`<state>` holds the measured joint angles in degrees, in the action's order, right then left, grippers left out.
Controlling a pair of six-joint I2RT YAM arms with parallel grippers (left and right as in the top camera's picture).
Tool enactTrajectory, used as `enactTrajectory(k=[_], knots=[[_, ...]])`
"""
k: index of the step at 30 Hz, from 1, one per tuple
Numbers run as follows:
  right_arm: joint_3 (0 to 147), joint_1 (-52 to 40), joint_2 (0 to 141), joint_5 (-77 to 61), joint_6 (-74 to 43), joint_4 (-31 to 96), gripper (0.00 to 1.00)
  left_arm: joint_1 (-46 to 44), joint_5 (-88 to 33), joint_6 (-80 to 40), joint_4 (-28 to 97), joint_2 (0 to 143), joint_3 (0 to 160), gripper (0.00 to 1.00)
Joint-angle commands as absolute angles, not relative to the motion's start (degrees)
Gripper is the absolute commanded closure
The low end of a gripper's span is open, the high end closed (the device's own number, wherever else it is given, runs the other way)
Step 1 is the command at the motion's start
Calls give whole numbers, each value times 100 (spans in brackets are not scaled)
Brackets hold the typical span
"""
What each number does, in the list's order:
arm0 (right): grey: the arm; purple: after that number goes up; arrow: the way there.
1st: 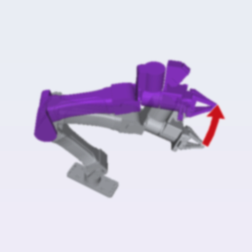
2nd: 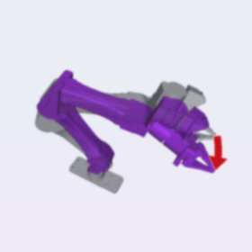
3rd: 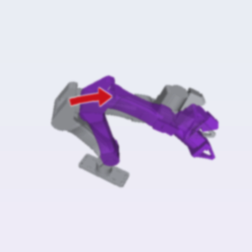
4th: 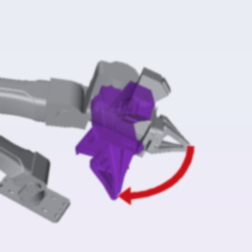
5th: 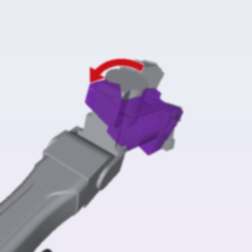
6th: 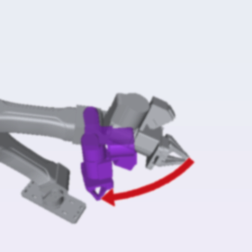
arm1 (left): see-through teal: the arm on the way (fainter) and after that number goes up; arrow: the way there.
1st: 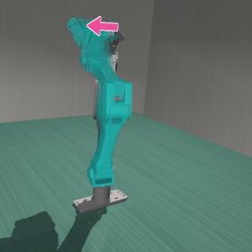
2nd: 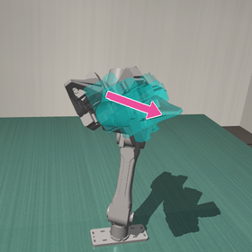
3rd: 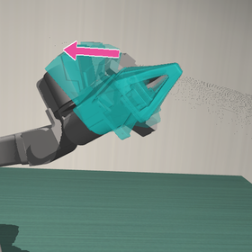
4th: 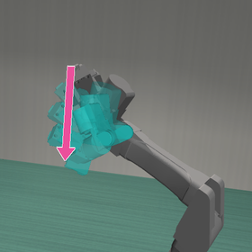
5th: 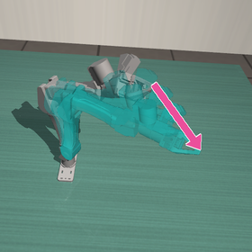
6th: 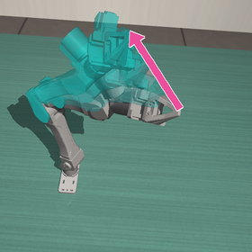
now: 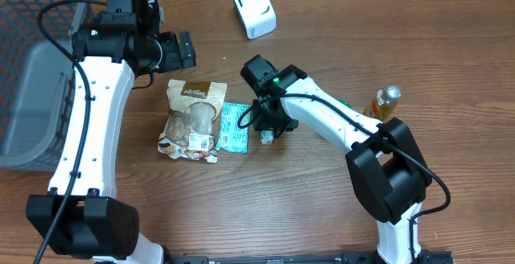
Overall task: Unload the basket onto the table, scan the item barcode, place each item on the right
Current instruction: 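Align the right gripper fingers around the small tissue pack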
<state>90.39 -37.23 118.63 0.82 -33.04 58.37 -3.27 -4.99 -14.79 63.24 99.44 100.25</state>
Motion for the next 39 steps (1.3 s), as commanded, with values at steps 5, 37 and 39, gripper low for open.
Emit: enactTrajectory(k=[5, 37, 39], knots=[[8995, -3787, 11931, 80, -3323, 5756, 59, -307, -556, -1413, 6320, 9955, 10103, 0], [8993, -3787, 11968, 130, -3323, 5704, 58, -307, -556, -1413, 6320, 9955, 10103, 0], [8993, -3787, 11968, 128, -3323, 5706, 58, -307, -556, -1413, 6320, 9955, 10103, 0]])
